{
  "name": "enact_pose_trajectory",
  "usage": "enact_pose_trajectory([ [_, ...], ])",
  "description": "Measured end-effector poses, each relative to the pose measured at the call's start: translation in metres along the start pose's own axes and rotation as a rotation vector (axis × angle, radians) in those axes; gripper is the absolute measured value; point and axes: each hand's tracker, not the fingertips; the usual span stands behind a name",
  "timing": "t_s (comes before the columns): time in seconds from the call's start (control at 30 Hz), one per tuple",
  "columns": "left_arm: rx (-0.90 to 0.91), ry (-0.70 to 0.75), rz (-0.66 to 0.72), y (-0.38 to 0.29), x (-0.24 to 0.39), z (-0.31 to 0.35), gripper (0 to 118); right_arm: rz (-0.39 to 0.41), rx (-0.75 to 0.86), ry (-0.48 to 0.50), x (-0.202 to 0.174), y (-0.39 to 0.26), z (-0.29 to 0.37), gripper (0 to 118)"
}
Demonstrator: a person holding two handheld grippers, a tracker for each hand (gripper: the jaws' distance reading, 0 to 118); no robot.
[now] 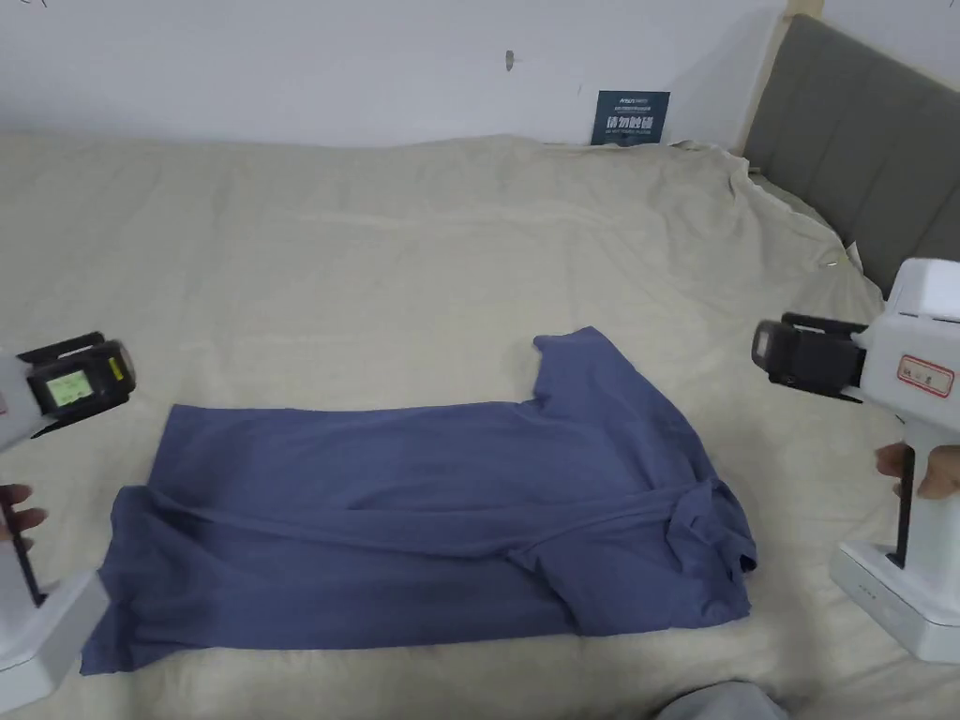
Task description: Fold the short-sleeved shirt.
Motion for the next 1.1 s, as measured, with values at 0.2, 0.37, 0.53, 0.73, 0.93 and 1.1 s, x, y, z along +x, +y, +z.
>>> enact_pose_trajectory([
  [0.2, 0.26, 0.003, -0.122, -0.031, 0.043, 0.015, 93, 0.097, 0.188, 0.03, -0.034, -0.017, 0.016, 99],
  [0.37, 0.302, -0.012, -0.211, -0.05, 0.057, 0.018, 31, 0.043, 0.226, 0.067, -0.047, -0.039, 0.014, 92],
  [0.53, 0.307, -0.023, -0.243, -0.059, 0.058, 0.019, 0, 0.069, 0.225, 0.065, -0.059, -0.051, 0.008, 2],
  [0.73, 0.263, -0.034, -0.243, -0.063, 0.057, 0.015, 0, 0.067, 0.196, 0.095, -0.055, -0.055, -0.001, 0],
  [0.93, 0.254, -0.039, -0.252, -0.063, 0.061, 0.011, 0, 0.084, 0.162, 0.09, -0.054, -0.051, -0.019, 0],
  [1.1, 0.244, -0.047, -0.249, -0.06, 0.064, 0.002, 0, 0.07, 0.118, 0.127, -0.056, -0.026, -0.05, 0],
])
